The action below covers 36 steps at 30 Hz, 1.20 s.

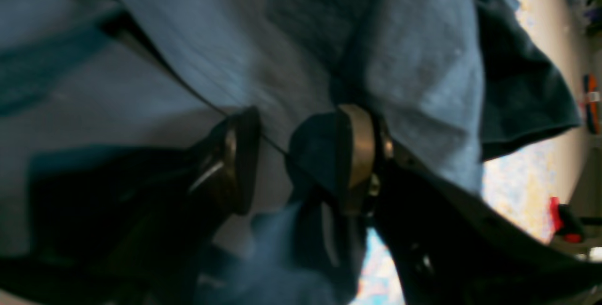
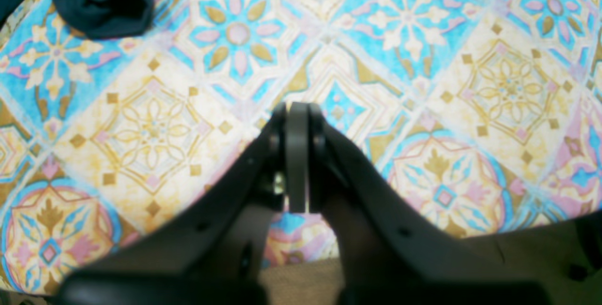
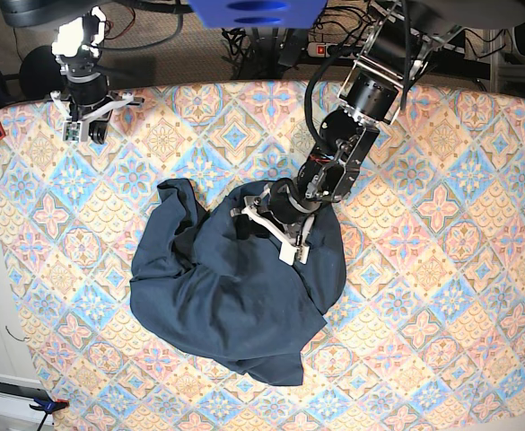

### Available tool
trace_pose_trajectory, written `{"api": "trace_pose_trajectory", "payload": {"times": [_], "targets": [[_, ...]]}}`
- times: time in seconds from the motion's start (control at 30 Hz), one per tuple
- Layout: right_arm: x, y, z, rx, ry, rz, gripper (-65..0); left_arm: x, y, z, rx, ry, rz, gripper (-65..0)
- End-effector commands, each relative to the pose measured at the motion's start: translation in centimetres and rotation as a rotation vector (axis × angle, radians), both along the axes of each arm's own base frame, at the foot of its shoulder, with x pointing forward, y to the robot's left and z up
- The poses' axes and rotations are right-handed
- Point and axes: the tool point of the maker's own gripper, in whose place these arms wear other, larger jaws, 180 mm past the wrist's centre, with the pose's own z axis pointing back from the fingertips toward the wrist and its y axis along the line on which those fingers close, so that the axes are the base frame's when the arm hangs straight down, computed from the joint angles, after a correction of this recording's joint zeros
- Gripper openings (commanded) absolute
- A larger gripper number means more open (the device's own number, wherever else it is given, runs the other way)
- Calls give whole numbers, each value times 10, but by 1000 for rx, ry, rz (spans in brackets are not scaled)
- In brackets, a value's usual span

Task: Layout the t-shirt on the table in an organized manner, then fold the t-shirt properly
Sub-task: 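Grasp the t-shirt fabric with the left gripper and lift it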

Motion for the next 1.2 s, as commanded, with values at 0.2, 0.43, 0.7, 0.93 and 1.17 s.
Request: {"api": "trace_pose_trajectory", "payload": {"times": [0.2, 0.43, 0.7, 0.93, 1.17], "targets": [[5, -2, 10, -13, -38, 6, -650, -7, -33, 19, -102, 30, -73, -393], [5, -3, 11, -15, -38, 3, -650, -14, -46, 42, -249, 13, -115, -393], [5, -3, 11, -15, -38, 3, -650, -18, -24, 38, -233, 6, -109, -393], [9, -2, 13, -13, -50, 6, -650, -14, -27, 24, -223, 49, -91, -393], [12, -2, 14, -13, -59, 5, -650, 1, -50, 29, -243, 63, -99, -440]]}}
